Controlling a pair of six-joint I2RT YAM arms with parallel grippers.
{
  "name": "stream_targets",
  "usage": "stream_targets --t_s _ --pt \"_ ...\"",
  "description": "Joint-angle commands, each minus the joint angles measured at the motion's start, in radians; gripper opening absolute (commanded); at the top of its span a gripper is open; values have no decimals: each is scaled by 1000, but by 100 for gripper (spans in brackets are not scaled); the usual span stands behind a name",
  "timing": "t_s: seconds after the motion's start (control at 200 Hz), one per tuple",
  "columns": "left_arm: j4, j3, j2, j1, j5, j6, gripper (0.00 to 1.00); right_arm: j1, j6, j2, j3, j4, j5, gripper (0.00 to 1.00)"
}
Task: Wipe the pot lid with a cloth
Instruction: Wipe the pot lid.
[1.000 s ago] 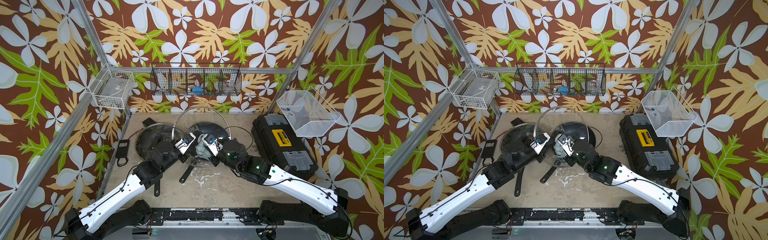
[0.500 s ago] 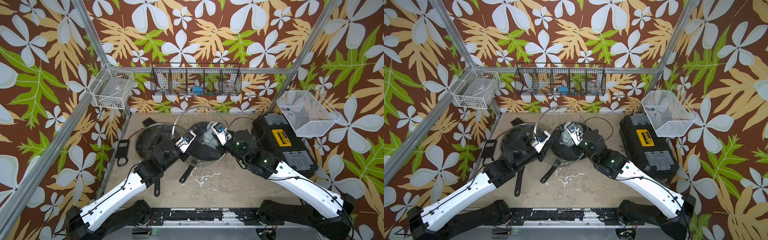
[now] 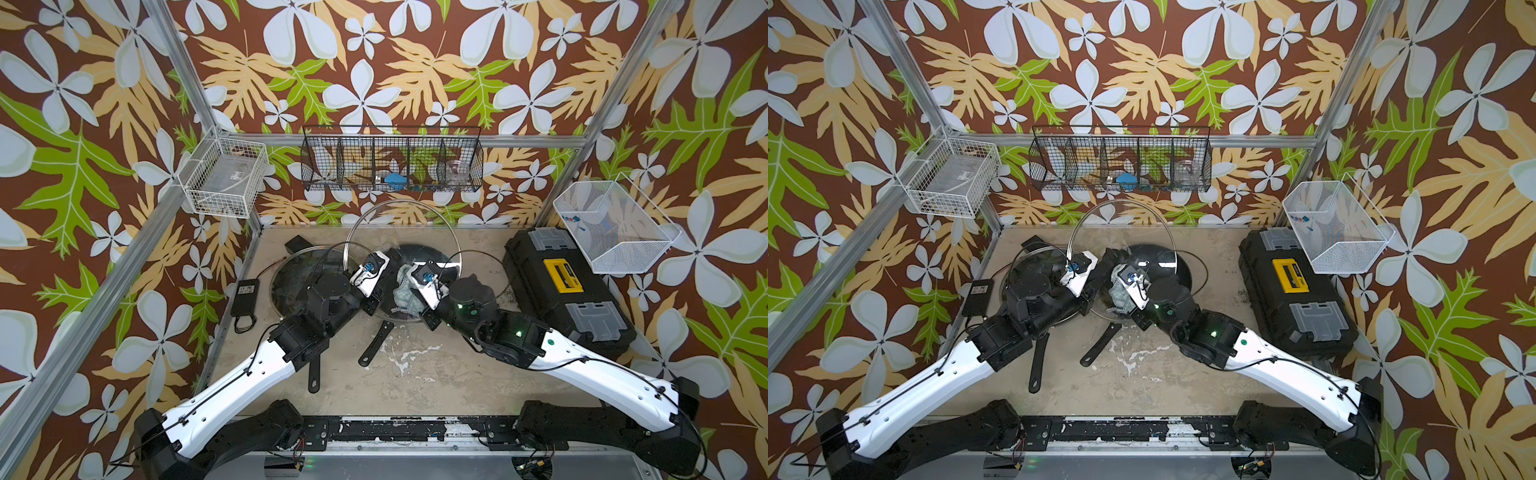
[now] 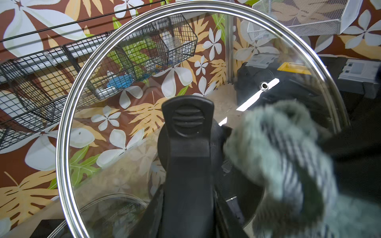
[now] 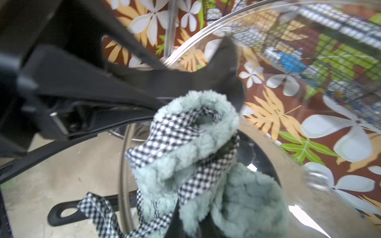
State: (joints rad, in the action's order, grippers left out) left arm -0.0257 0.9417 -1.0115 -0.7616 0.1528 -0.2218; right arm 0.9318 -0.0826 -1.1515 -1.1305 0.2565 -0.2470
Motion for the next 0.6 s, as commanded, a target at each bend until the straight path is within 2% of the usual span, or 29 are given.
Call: stream_targets --t_s 0.0,0.12,0.22,0.375,0.596 --pt "187 -6 24 -2 -43 -84 0 -82 -35 20 -31 32 -54 0" --pt "220 -50 54 -2 -110 -240 0 -155 -81 -10 -109 38 -27 0" --pt "232 -87 75 -3 -163 -418 0 -160 -116 -77 -192 38 -28 0" --pt "195 -92 94 -3 -180 -605 0 -160 -131 -206 -328 48 30 0" --pt "173 -100 103 -3 -154 -756 0 -95 -156 -378 -497 101 83 0"
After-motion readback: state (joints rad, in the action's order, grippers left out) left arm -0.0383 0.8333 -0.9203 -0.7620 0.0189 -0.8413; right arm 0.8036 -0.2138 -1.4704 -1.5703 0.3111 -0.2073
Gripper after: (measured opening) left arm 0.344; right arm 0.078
